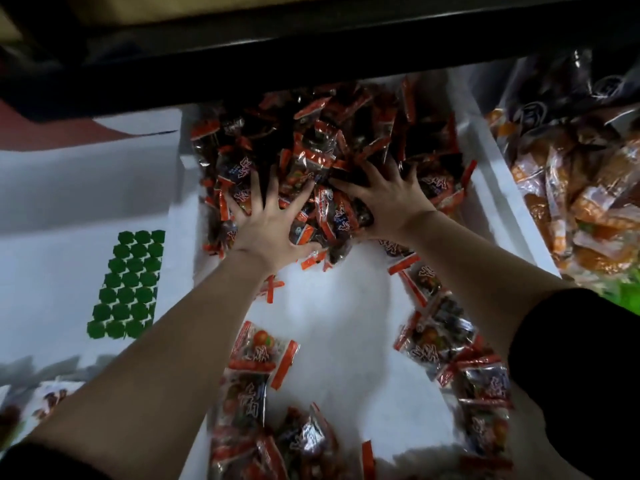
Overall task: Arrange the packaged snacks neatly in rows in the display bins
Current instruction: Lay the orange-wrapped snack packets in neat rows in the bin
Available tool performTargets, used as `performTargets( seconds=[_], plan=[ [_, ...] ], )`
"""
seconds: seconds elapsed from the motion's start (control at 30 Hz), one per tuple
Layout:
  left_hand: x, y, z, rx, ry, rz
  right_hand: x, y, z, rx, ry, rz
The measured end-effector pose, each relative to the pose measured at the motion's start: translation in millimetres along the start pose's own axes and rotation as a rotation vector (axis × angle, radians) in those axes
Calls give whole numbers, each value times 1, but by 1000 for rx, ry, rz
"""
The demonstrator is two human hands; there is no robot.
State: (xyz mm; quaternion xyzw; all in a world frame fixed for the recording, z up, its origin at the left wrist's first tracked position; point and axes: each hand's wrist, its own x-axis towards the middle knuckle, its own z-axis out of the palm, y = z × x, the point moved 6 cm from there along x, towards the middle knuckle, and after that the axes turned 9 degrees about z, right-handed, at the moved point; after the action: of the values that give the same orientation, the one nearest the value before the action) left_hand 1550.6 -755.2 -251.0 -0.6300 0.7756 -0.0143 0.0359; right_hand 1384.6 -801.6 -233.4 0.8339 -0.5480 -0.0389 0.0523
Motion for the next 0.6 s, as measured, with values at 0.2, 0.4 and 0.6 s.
performTargets(
  seconds=[0.2,0.4,0.6],
  plan=[
    [-49,17,-8,-99,-21,42,-71,-4,-7,81,-86,-91],
    [-132,61,-2,-252,-116,195,-184,2,12,318,-131,-208],
    [-220,98,45,-61,-355,521,-268,5,57,73,-116,-274]
  ],
)
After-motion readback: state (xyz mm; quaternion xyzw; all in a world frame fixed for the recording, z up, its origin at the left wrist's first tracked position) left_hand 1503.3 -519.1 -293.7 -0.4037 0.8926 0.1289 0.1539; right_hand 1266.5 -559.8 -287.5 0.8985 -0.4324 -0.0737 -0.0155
